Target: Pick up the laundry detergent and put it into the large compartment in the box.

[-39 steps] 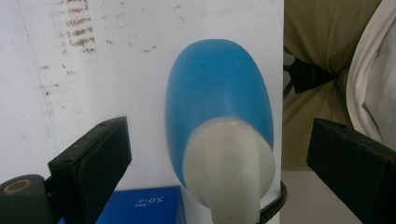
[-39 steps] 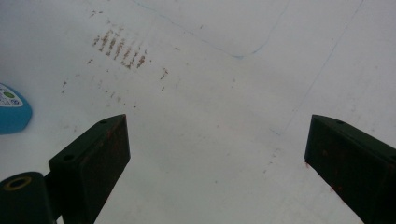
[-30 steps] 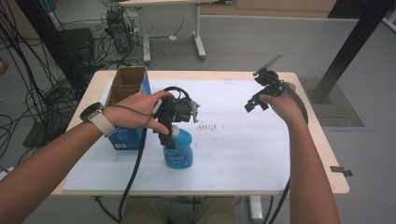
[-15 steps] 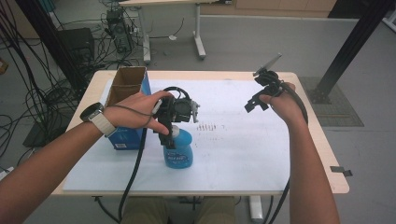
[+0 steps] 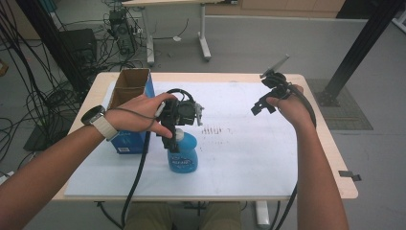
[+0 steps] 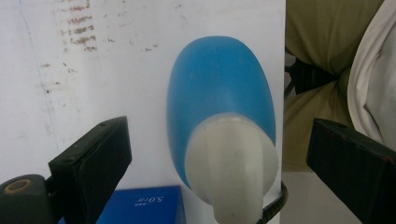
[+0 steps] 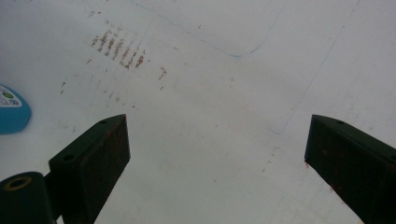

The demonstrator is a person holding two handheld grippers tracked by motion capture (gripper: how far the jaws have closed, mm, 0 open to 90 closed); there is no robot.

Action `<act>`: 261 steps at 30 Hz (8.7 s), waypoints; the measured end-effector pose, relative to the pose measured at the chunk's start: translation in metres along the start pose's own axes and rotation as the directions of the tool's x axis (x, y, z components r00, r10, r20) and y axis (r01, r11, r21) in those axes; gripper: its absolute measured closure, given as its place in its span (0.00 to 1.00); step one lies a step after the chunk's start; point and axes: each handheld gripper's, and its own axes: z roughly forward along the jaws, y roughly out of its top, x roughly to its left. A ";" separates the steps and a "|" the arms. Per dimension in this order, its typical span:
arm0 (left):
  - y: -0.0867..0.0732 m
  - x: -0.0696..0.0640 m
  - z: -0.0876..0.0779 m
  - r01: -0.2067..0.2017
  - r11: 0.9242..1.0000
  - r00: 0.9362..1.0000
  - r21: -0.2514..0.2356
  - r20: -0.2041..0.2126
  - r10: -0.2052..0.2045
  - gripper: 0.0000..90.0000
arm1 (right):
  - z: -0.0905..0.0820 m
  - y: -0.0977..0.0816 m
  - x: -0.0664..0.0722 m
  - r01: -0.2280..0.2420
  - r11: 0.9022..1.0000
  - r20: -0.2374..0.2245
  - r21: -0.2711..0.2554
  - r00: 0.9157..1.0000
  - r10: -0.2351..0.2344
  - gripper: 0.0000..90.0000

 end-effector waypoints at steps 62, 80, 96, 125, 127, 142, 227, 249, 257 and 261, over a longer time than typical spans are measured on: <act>-0.001 -0.003 0.007 -0.013 1.000 1.000 -0.002 -0.014 0.012 0.09 | 0.001 0.000 0.000 0.001 1.000 -0.003 -0.001 1.000 -0.001 0.07; 0.004 -0.002 0.018 -0.021 1.000 1.000 0.005 -0.015 0.021 0.12 | 0.005 0.001 0.000 -0.001 1.000 -0.012 0.003 1.000 0.001 0.07; 0.010 -0.002 0.032 -0.020 0.999 1.000 0.030 -0.018 0.020 0.12 | 0.005 -0.003 -0.003 -0.004 1.000 -0.011 0.002 1.000 0.004 0.07; 0.010 -0.010 0.038 -0.038 0.999 0.998 0.028 -0.052 0.040 0.32 | 0.006 -0.006 -0.006 -0.012 1.000 -0.020 -0.004 1.000 0.012 0.07; 0.010 -0.010 0.038 -0.039 0.999 0.998 0.028 -0.049 0.040 0.34 | 0.006 -0.006 -0.006 -0.011 1.000 -0.020 -0.003 1.000 0.011 0.07; 0.014 -0.009 0.039 -0.030 0.998 0.999 0.048 -0.037 0.032 0.41 | 0.004 -0.006 -0.005 -0.015 1.000 -0.015 -0.003 1.000 0.015 0.07; 0.012 -0.012 0.040 -0.037 0.999 0.998 0.040 -0.047 0.039 0.41 | 0.005 -0.005 -0.004 -0.013 1.000 -0.012 0.003 1.000 0.013 0.07; 0.011 -0.013 0.039 -0.038 0.999 0.998 0.038 -0.048 0.040 0.41 | 0.004 -0.005 -0.004 -0.015 1.000 -0.013 0.006 1.000 0.015 0.07; 0.012 -0.013 0.039 -0.034 0.999 0.998 0.039 -0.049 0.036 0.41 | 0.004 -0.005 -0.004 -0.014 1.000 -0.013 0.004 1.000 0.014 0.07; 0.011 -0.013 0.039 -0.036 0.999 0.998 0.037 -0.049 0.038 0.41 | 0.005 -0.005 -0.004 -0.014 1.000 -0.012 0.005 1.000 0.014 0.07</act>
